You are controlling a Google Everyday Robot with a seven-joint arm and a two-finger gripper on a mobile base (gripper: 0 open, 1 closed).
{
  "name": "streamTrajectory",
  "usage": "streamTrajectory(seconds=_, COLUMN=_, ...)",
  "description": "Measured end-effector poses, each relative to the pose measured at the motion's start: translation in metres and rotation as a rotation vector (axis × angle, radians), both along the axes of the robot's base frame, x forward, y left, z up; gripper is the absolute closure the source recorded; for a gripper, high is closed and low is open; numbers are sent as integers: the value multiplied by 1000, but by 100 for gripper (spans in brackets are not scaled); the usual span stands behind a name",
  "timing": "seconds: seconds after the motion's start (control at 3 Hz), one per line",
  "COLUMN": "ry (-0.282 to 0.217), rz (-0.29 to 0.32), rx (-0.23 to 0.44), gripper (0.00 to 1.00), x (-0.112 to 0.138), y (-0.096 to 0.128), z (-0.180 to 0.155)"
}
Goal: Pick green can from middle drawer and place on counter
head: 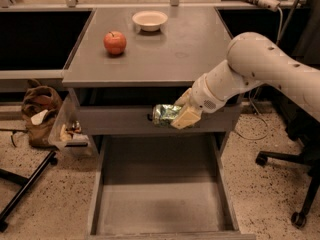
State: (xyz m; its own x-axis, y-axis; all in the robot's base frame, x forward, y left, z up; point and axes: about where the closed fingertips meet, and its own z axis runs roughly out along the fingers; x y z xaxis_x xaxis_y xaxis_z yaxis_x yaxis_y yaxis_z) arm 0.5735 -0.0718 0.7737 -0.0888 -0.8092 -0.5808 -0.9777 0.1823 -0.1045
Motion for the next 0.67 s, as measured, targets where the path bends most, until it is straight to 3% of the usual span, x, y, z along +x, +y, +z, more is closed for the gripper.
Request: streamTrajectory(seconds=0.67, ry=-17, rz=-4, rx=-159, gripper=100, x=65, y=-15, z=63)
